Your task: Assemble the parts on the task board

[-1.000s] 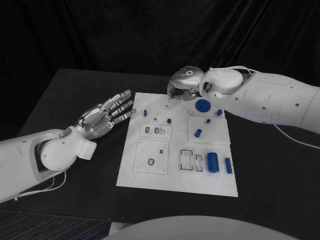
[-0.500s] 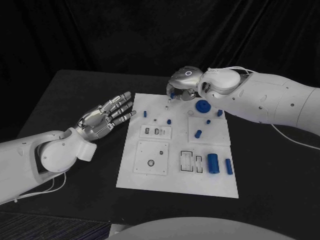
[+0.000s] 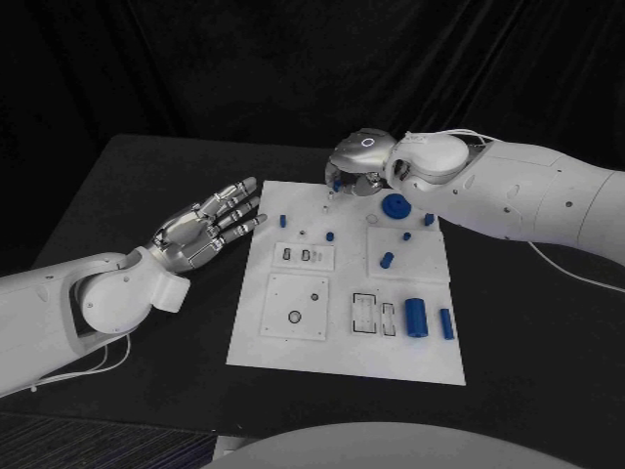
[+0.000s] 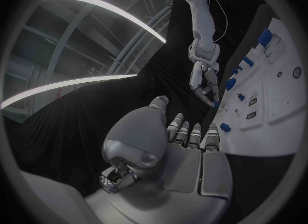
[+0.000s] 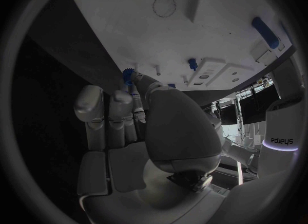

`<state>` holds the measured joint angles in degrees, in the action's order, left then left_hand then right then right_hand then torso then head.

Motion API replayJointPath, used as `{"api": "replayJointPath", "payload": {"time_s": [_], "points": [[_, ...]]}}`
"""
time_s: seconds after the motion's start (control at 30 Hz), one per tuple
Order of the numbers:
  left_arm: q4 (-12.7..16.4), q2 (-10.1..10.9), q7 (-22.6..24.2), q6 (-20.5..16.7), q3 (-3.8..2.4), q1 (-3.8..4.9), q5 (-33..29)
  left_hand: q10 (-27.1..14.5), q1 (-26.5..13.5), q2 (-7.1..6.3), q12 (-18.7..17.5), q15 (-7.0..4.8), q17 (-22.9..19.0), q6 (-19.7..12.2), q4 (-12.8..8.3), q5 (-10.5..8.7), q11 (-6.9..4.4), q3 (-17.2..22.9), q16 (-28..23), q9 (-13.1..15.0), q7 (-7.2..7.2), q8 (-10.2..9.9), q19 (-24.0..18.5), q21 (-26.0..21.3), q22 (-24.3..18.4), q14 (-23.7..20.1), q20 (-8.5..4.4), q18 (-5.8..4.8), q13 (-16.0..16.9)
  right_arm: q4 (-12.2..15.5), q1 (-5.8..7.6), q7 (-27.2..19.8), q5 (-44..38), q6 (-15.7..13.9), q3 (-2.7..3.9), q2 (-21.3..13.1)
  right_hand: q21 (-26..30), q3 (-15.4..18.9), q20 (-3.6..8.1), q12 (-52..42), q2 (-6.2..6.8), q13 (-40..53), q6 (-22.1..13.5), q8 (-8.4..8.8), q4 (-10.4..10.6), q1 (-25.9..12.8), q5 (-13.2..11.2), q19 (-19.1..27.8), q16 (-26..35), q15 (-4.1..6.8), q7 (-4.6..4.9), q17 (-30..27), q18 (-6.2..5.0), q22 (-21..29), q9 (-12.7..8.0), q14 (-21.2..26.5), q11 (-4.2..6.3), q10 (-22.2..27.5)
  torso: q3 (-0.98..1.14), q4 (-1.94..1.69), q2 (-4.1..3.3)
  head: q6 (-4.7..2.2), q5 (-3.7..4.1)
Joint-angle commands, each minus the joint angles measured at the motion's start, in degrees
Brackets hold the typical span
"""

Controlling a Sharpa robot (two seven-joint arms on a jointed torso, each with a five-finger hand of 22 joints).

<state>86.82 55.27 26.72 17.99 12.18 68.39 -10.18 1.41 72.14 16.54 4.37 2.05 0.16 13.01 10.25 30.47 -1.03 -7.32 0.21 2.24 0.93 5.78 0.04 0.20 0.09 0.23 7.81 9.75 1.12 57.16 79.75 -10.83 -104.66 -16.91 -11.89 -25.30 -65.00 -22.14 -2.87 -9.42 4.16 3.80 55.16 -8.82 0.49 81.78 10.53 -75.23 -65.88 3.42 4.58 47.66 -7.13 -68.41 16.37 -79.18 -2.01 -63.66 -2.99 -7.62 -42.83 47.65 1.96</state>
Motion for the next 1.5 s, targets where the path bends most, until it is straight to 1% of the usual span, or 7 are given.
{"api": "replayJointPath", "payload": {"time_s": [0.03, 0.3, 0.63, 0.9, 1.03, 1.3, 1.5], "points": [[-0.04, -0.12, 0.59, 0.23, -0.04, 0.05, 0.02, 0.09, 0.15, -0.5, 0.3, 0.22, 0.04, 0.43, -0.25, 0.27, 0.28, 0.01, 0.2, 0.05, 0.16, 0.34, -0.04, -0.2, -0.09, -0.04, 0.37, 0.2, 0.07, 0.36, -0.17, 1.1, -0.48, -0.42, 0.04, -0.08, 0.17, -0.05, -0.23, 0.12, 0.5, 0.07, -0.31, 0.33, 0.37, 0.07, -0.31, 0.26, 0.17, -0.2, 0.05, 0.07, 0.8, 0.01, -0.1, 0.04, 0.19, -0.11, -0.03, -0.01, -0.04, -0.09, -0.06], [-0.28, -0.15, 0.6, 0.18, -0.04, 0.05, 0.02, 0.09, 0.15, -0.5, 0.3, 0.22, 0.04, 0.43, -0.25, 0.27, 0.28, 0.01, 0.2, 0.05, 0.16, 0.34, -0.04, -0.2, -0.09, -0.04, 0.37, 0.2, 0.07, 0.65, -0.18, 1.06, -0.48, -1.09, 0.04, -0.13, 0.11, 0.0, -0.25, 0.19, 0.5, 0.1, -0.3, 0.35, 0.5, -0.04, -0.34, 0.22, 0.13, -0.22, 0.13, 0.13, 0.82, -0.07, -0.1, 0.02, 0.14, -0.17, -0.06, 0.07, 0.02, 0.02, 0.05], [-0.83, -0.39, 0.44, 0.23, -0.04, 0.05, 0.02, 0.09, 0.12, -0.46, 0.32, 0.26, 0.05, 0.43, -0.29, 0.33, 0.31, 0.05, 0.21, 0.05, 0.19, 0.37, -0.04, -0.2, -0.09, -0.03, 0.4, 0.2, 0.06, 0.53, -0.21, 1.14, -0.48, -0.95, 0.04, 0.23, 0.31, 0.01, -0.26, 0.31, 0.45, 0.1, -0.28, 0.37, 0.65, -0.15, -0.35, 0.33, 0.22, -0.25, 0.19, -0.02, 0.78, 0.05, -0.1, 0.07, 0.1, -0.15, -0.04, 0.08, 0.06, 0.26, 0.24], [-1.05, -0.55, 0.05, 0.43, -0.04, 0.05, 0.02, 0.09, 0.11, -0.45, 0.34, 0.27, 0.05, 0.54, -0.31, 0.35, 0.32, 0.05, 0.22, 0.06, 0.2, 0.42, -0.04, -0.2, -0.09, -0.03, 0.41, 0.2, 0.07, 0.3, -0.36, 1.21, -0.48, -0.43, 0.04, 0.56, 0.38, 0.0, -0.29, 0.44, 0.4, 0.09, -0.32, 0.41, 0.75, -0.21, -0.34, 0.38, 0.31, -0.28, 0.21, -0.15, 0.78, 0.07, -0.11, 0.15, 0.08, -0.08, -0.06, 0.05, 0.03, 0.03, 0.61], [-1.2, -0.63, -0.1, 0.5, -0.04, 0.05, 0.02, 0.08, 0.09, -0.44, 0.33, 0.28, 0.04, 0.62, -0.31, 0.36, 0.31, 0.06, 0.21, 0.08, 0.22, 0.46, -0.04, -0.2, -0.09, -0.03, 0.42, 0.2, 0.06, 0.25, -0.51, 1.24, -0.48, -0.82, 0.04, 0.66, 0.39, 0.01, -0.3, 0.48, 0.39, 0.1, -0.33, 0.43, 0.8, -0.24, -0.35, 0.39, 0.32, -0.3, 0.23, -0.15, 0.79, 0.05, -0.11, 0.17, 0.07, -0.08, -0.05, 0.06, 0.02, 0.05, 0.61], [-1.35, -0.75, -0.36, 0.56, -0.04, 0.05, 0.02, 0.07, 0.05, -0.41, 0.33, 0.29, 0.05, 0.79, -0.32, 0.38, 0.31, 0.08, 0.21, 0.11, 0.28, 0.57, -0.04, -0.2, -0.09, -0.03, 0.43, 0.2, 0.05, 0.27, -0.68, 1.28, -0.48, -0.29, 0.04, 0.89, 0.31, -0.01, -0.33, 0.49, 0.3, 0.15, -0.27, 0.42, 0.87, -0.25, -0.35, 0.37, 0.28, -0.34, 0.25, -0.05, 0.83, -0.08, -0.1, 0.19, 0.07, -0.26, -0.07, 0.01, 0.02, 0.1, 0.74], [-1.48, -0.87, -0.55, 0.62, -0.04, 0.05, 0.02, 0.05, 0.02, -0.38, 0.3, 0.31, 0.05, 0.92, -0.33, 0.39, 0.32, 0.09, 0.21, 0.13, 0.32, 0.64, -0.04, -0.2, -0.09, -0.03, 0.44, 0.2, 0.04, 0.07, -0.89, 1.35, -0.48, 0.0, 0.04, 1.01, 0.38, 0.0, -0.34, 0.52, 0.29, 0.16, -0.27, 0.43, 0.91, -0.27, -0.35, 0.43, 0.31, -0.35, 0.26, -0.1, 0.82, -0.05, -0.1, 0.22, 0.07, -0.29, -0.04, 0.1, 0.05, 0.19, 0.62]]}}
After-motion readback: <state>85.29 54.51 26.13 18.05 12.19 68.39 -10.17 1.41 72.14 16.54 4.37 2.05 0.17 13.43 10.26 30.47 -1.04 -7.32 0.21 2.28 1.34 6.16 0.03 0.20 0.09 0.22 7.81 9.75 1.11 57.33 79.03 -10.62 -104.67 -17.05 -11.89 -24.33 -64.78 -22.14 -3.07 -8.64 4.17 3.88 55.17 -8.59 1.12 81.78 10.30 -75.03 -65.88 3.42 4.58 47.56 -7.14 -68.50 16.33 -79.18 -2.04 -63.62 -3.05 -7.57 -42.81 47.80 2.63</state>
